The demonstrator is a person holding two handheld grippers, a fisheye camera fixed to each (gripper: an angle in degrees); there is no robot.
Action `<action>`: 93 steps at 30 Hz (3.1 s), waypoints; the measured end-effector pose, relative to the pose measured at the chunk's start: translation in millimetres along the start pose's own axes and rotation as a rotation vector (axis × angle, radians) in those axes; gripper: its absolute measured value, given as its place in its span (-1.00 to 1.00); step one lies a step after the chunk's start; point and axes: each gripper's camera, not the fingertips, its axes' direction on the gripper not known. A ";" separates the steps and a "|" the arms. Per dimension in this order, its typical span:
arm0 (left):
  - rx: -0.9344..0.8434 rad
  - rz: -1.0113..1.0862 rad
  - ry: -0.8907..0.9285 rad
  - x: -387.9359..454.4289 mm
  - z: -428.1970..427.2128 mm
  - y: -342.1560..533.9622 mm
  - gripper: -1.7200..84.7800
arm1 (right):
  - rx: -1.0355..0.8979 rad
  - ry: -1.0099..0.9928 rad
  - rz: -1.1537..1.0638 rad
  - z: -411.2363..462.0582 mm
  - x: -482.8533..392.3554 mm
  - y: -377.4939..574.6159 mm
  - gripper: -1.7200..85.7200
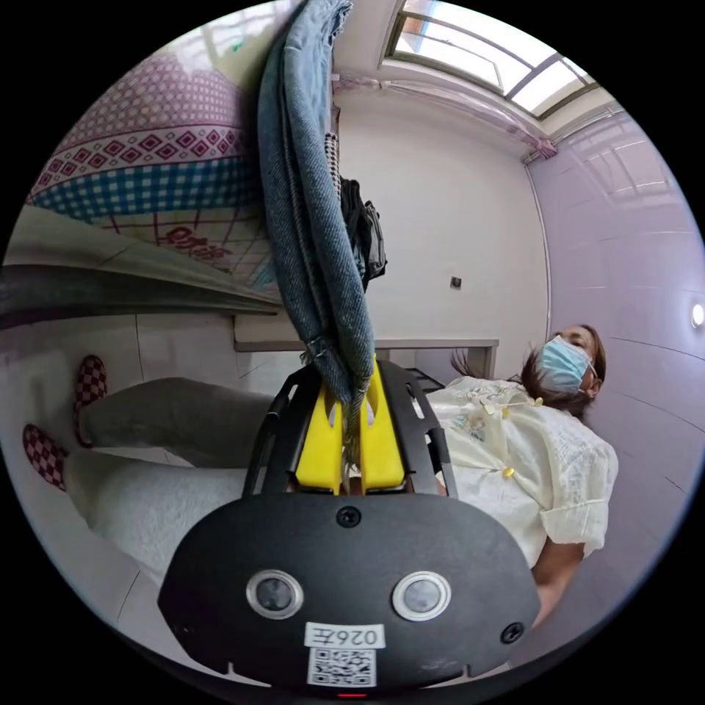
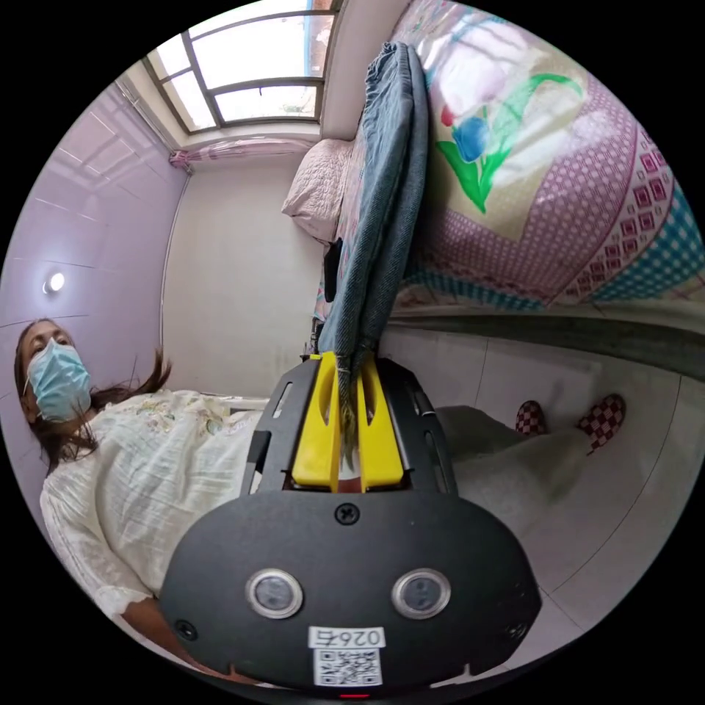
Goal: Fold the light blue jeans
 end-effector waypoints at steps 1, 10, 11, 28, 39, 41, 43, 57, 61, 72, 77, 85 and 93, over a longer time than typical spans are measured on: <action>-0.032 0.009 -0.024 3.8 -1.2 6.8 -0.97 | -0.004 0.005 -0.003 -0.1 -0.3 8.9 -0.98; -0.173 0.112 -0.122 34.5 -31.3 87.2 -0.97 | -0.036 -0.025 -0.018 22.1 -29.6 82.8 -0.98; -0.175 0.109 -0.117 31.0 -34.3 92.5 -0.97 | -0.046 -0.010 -0.010 28.2 -31.2 90.7 -0.98; -0.191 0.274 0.062 77.5 -68.0 91.0 -0.95 | 0.191 -0.199 -0.134 31.1 -93.6 92.6 -0.97; -0.054 0.334 0.129 112.6 -60.1 -41.8 -0.93 | 0.228 -0.298 -0.156 21.5 -98.7 -51.8 -0.96; -0.013 0.312 0.134 104.9 -59.3 -72.9 -0.92 | 0.235 -0.269 -0.149 21.7 -91.6 -96.8 -0.95; 0.037 0.280 0.116 85.4 -59.1 -114.3 -0.91 | 0.242 -0.244 -0.123 24.9 -78.9 -132.8 -0.94; 0.300 0.276 0.173 36.9 -43.2 -175.7 -0.96 | 0.272 -0.163 -0.020 77.6 -14.0 -252.3 -0.80; 0.147 0.219 -0.129 43.0 25.9 -183.8 -0.98 | 0.145 0.087 -0.164 131.4 -43.8 -260.6 -0.92; 0.192 0.222 -0.569 90.4 69.8 -62.6 -0.87 | 0.187 0.711 -0.323 197.7 -97.3 -173.9 -0.96; 0.268 0.127 -0.607 81.2 95.2 40.9 -0.64 | 0.287 0.633 -0.223 210.8 -94.9 -62.4 -0.81; 0.296 0.157 -0.648 76.5 160.8 91.5 -0.54 | 0.266 0.649 -0.213 304.7 -96.0 14.9 -0.70; 0.237 0.131 -0.828 84.2 189.3 65.9 -0.77 | 0.277 0.670 -0.182 355.7 -85.1 7.3 -0.75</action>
